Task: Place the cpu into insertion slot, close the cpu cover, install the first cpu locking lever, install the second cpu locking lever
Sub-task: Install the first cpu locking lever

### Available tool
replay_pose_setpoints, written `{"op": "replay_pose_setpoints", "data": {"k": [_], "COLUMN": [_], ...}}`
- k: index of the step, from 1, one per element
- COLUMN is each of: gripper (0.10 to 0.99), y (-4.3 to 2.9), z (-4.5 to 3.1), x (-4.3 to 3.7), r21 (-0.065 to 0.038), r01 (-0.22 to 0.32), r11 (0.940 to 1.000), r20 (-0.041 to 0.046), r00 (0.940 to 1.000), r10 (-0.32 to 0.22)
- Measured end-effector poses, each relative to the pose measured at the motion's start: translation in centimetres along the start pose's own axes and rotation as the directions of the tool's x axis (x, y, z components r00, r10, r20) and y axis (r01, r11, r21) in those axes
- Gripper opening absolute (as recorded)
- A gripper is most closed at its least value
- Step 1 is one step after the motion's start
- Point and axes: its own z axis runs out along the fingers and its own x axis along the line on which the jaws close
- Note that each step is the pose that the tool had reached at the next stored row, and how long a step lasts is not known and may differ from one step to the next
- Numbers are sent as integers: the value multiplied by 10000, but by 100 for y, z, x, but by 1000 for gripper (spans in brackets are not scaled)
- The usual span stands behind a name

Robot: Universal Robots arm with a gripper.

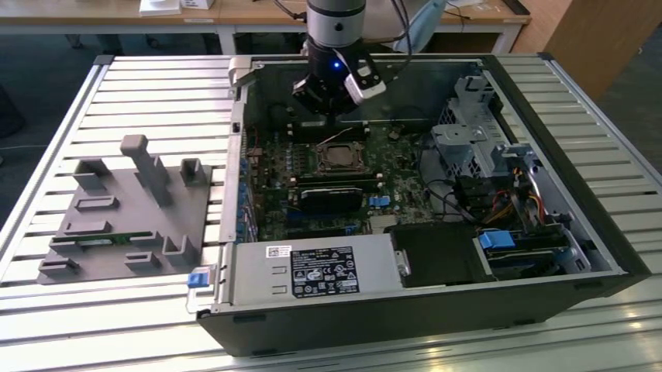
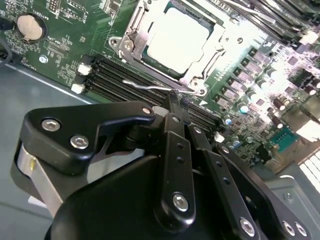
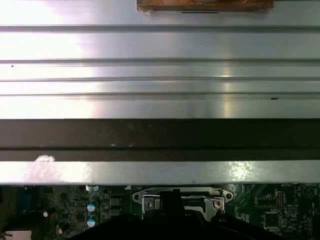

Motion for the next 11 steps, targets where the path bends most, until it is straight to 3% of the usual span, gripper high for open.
{"op": "replay_pose_setpoints", "data": {"k": [11], "gripper": [106], "y": [11], "z": [45], "x": [-82], "r21": [0], "r01": [-1], "r11": [10000], "r20": [0], "r00": [10000], "r10": [1]}}
